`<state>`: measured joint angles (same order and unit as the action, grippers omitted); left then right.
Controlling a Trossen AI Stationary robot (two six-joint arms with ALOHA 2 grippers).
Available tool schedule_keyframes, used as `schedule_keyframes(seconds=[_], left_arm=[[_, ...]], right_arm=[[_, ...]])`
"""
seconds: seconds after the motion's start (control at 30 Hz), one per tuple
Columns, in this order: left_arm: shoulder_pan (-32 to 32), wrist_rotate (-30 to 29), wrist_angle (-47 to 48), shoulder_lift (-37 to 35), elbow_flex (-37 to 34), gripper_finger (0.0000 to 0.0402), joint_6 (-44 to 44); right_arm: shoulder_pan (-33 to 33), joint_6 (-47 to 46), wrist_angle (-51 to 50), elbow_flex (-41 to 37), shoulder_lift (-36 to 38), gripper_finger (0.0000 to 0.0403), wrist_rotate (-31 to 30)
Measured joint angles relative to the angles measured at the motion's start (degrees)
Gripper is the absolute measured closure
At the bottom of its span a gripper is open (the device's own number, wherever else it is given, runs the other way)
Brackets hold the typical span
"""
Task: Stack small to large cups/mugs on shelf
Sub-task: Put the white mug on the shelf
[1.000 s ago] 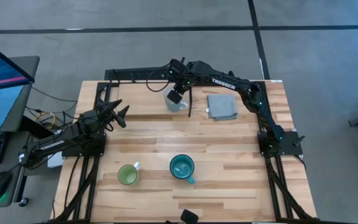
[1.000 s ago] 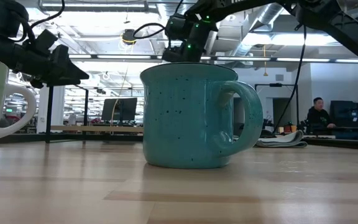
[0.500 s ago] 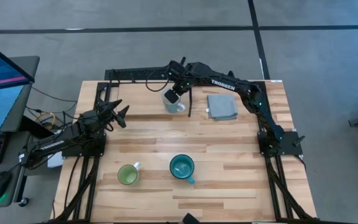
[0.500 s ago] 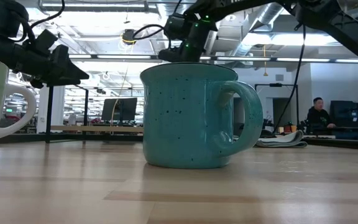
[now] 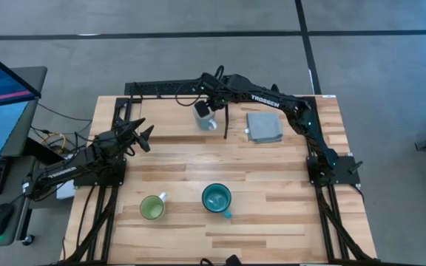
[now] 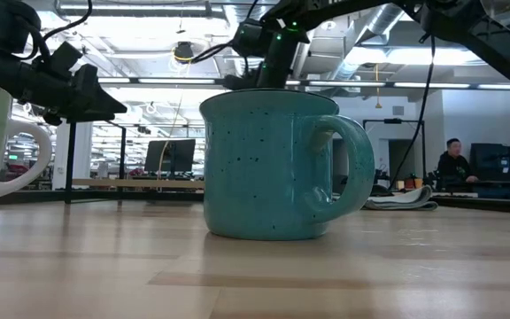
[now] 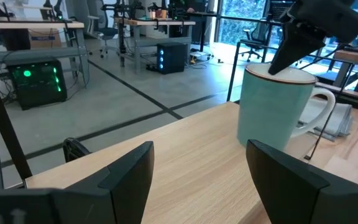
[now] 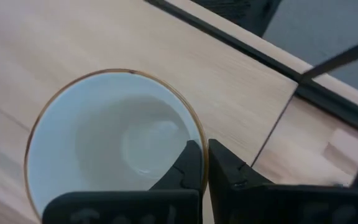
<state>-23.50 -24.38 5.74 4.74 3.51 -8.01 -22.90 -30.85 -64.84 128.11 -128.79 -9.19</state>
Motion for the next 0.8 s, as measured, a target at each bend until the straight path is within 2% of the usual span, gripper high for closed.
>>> schedule_keyframes(seconds=[0.37,0.8], left_arm=[[0.0,0.0,0.0,0.0,0.0,0.0154,-0.4],[0.0,0.0,0.0,0.0,0.0,0.0154,-0.5]], right_arm=[[0.0,-10.9,-1.6,0.0,0.0,0.0384,-1.8],[0.0,-18.8,-1.8,0.0,0.0,0.0384,-5.9]])
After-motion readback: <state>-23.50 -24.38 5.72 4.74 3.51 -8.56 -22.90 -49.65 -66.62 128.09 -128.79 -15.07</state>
